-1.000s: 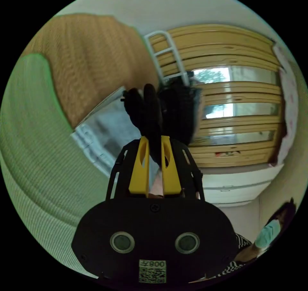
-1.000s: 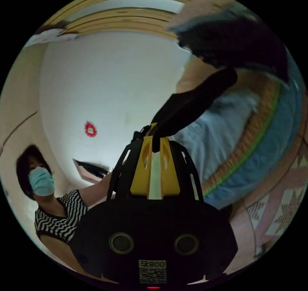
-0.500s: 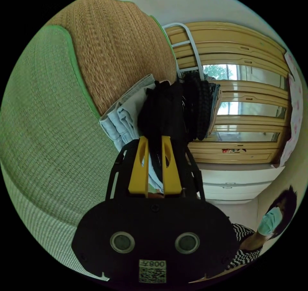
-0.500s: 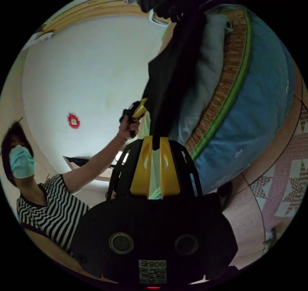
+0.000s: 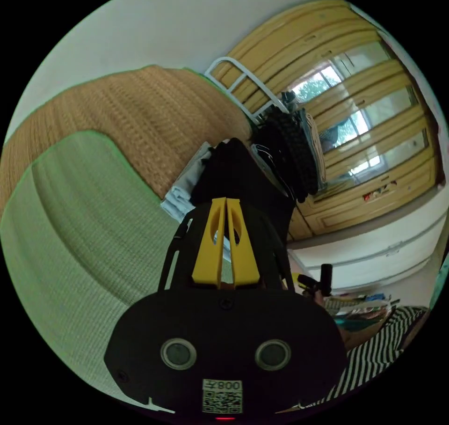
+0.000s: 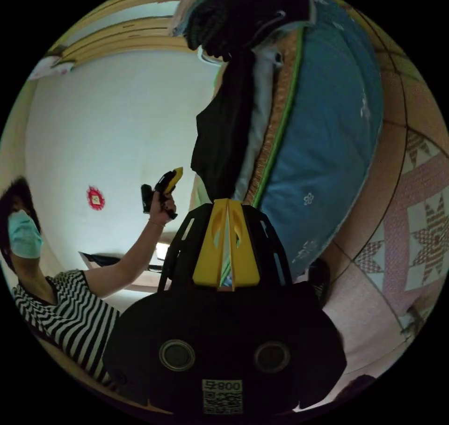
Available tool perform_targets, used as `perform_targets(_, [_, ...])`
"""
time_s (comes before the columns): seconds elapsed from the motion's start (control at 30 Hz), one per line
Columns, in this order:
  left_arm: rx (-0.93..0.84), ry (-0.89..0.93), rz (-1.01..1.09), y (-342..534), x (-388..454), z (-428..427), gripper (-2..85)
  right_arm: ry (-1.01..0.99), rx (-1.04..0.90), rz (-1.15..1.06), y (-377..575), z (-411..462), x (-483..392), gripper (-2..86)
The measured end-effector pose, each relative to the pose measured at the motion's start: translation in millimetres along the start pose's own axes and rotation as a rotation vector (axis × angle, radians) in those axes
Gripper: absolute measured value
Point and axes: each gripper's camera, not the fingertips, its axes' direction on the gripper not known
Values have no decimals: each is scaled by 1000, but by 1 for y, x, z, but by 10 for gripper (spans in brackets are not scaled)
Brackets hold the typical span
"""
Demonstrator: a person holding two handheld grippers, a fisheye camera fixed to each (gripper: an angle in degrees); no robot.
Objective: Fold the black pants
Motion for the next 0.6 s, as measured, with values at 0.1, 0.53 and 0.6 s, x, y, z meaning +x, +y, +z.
perform_targets(0.1, [-61,-179,113,-17,33,18,3,128,-26,-184,-15,12,-56,1])
perform_targets(0.53, [-132,-378,197,-39,67,47,3,603,-121,-535,-7,101,-181,1])
perform_targets(0.6, [-119,-348,193,-42,66,45,3,582,-65,-547,-19,91,-195,1])
